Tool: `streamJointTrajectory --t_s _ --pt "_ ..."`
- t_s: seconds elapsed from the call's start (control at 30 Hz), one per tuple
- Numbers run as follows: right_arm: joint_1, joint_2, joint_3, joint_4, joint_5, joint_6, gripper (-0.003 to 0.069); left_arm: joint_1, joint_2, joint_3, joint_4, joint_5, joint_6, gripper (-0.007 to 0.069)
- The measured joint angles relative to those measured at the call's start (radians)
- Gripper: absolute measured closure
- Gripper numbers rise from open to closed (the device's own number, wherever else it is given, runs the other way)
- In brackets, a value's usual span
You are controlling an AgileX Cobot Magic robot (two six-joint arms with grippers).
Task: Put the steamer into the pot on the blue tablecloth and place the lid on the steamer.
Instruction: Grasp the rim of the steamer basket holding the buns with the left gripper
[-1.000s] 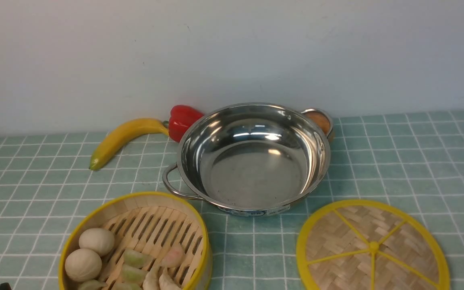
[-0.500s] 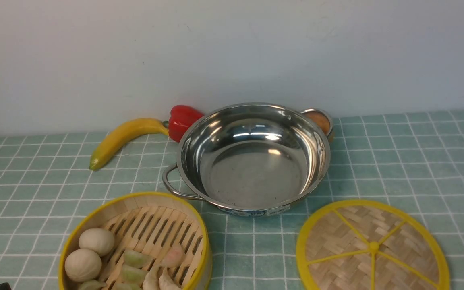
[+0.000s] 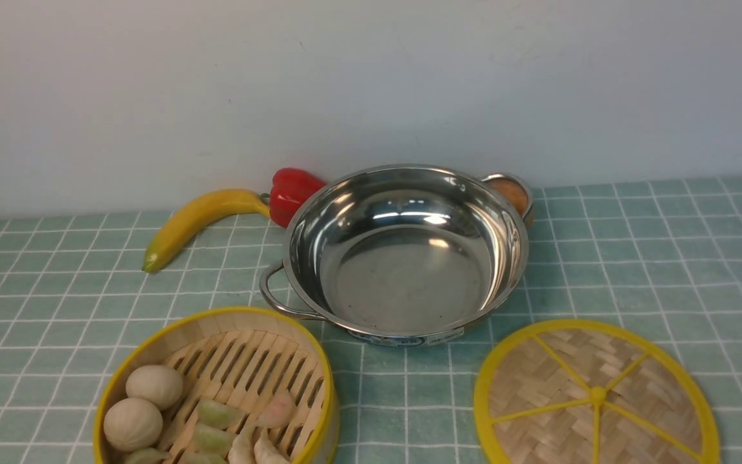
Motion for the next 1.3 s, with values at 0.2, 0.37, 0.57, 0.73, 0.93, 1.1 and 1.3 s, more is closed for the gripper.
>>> streamJointTrajectory --t_s 0.2,0.37,0.57,0.73,0.93,1.1,1.3 --pt "0.000 0.000 0.000 0.000 -0.085 0.017 0.0417 0.000 0.000 0.000 -0.001 -0.027 0.000 0.0382" --pt "0.000 0.000 0.000 0.002 -0.126 0.020 0.0417 0.000 0.000 0.000 -0.002 -0.049 0.000 0.0382" --pt "0.000 0.000 0.000 0.007 -0.308 0.100 0.0417 0.000 0.000 0.000 -0.002 -0.164 -0.019 0.0382" --pt "0.000 0.000 0.000 0.008 -0.438 0.171 0.0417 0.000 0.000 0.000 -0.002 -0.306 -0.120 0.0382" --pt "0.000 0.000 0.000 0.008 -0.459 0.197 0.0417 0.000 0.000 0.000 -0.002 -0.423 -0.258 0.0382" --pt "0.000 0.000 0.000 0.008 -0.448 0.200 0.0417 0.000 0.000 0.000 0.027 -0.440 -0.283 0.0382" --pt "0.000 0.000 0.000 0.008 -0.448 0.200 0.0417 0.000 -0.001 -0.047 0.128 -0.458 -0.301 0.0382"
